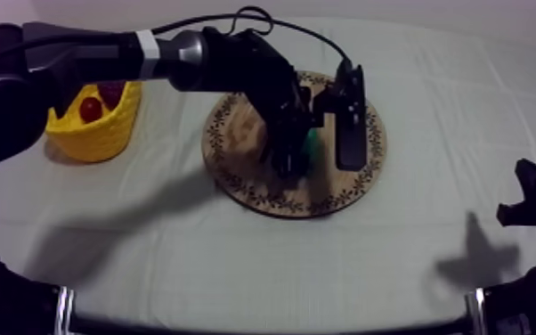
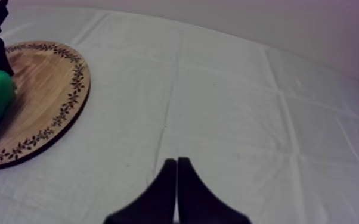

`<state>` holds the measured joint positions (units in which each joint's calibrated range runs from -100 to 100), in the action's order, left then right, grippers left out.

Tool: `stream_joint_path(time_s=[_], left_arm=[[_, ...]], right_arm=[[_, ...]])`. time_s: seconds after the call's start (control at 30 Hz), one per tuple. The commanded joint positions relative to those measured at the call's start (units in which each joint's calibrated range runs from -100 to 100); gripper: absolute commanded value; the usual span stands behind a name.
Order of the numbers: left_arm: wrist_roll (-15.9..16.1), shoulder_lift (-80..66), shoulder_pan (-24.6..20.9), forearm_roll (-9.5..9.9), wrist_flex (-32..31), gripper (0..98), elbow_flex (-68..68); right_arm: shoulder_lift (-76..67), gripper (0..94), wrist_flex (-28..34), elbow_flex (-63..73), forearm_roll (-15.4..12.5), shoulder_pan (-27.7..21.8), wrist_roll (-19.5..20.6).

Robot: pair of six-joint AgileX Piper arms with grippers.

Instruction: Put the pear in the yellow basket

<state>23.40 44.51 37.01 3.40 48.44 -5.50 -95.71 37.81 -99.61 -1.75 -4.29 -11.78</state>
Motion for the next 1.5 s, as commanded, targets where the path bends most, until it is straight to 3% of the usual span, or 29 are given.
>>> stream_joint_path(time_s=[0.0, 0.23, 0.87, 1.13, 1.47], left_arm=[[0.0, 0.4, -0.2, 0.05, 0.1, 72.3, -0.2], [-0.4, 0.8, -0.7, -0.01, -0.7, 61.9, -0.8], [-2.0, -7.6, -3.5, -1.28, -0.3, 58.6, 2.5], [-3.3, -21.0, -10.1, -1.75, 5.2, 58.0, 11.1], [-3.1, -35.6, -22.6, -1.20, 7.5, 52.0, 21.2]], right_arm=[[0.0, 0.5, -0.1, -0.1, 0.0, 0.0, 0.0], [0.0, 0.5, -0.1, -0.1, 0.0, 0.0, 0.0], [0.0, 0.5, -0.1, -0.1, 0.0, -0.1, 0.0], [0.0, 0.5, -0.1, -0.1, 0.0, -0.1, 0.0], [0.0, 0.5, -0.1, -0.1, 0.0, -0.1, 0.0]])
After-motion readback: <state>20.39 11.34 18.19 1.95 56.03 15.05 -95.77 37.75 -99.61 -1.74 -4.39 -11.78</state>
